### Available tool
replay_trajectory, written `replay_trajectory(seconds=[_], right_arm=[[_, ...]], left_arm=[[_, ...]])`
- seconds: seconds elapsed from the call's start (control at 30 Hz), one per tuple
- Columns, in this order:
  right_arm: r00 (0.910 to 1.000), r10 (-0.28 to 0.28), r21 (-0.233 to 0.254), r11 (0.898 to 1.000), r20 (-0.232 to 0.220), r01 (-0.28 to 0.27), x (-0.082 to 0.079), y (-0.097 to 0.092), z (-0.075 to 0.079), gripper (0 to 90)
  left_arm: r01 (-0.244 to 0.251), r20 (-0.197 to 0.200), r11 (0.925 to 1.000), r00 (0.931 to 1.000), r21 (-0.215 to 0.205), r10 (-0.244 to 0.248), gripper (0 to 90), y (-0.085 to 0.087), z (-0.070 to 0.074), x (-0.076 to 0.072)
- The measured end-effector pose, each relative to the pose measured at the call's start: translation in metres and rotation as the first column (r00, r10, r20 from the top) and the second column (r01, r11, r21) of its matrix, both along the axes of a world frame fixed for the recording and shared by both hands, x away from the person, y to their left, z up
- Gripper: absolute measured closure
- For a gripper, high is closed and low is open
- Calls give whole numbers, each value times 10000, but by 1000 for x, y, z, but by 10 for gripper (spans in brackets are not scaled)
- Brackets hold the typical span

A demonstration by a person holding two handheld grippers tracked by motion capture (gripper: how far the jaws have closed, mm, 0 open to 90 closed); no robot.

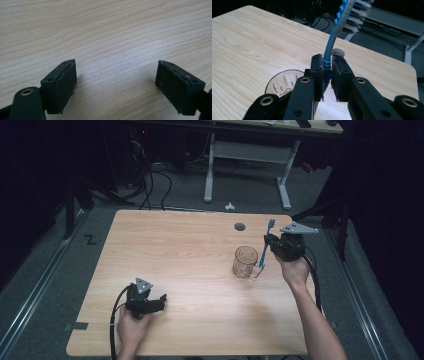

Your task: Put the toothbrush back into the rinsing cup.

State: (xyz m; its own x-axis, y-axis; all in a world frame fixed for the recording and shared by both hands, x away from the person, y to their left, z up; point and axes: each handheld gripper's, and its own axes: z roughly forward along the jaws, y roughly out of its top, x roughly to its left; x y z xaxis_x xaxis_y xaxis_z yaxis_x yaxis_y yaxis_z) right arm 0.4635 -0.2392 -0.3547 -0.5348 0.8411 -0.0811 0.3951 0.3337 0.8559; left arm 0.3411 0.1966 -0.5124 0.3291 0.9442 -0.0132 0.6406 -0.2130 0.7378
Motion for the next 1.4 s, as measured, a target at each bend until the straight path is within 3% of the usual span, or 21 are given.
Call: replay_trajectory(seconds=[0.57,0.93,1.4], right_arm=[[9996,222,-562,9982,-177,-232,-9,6,-1,798],[9994,126,-466,9988,-327,-141,-14,-3,-10,798],[9995,154,-676,9976,-291,-173,-20,-1,-17,798]], left_arm=[[-1,-1,10000,10000,1,1,179,0,0,0],[1,0,10000,10000,0,-1,179,0,0,0],[3,-4,10000,10000,6,-3,179,0,0,0]])
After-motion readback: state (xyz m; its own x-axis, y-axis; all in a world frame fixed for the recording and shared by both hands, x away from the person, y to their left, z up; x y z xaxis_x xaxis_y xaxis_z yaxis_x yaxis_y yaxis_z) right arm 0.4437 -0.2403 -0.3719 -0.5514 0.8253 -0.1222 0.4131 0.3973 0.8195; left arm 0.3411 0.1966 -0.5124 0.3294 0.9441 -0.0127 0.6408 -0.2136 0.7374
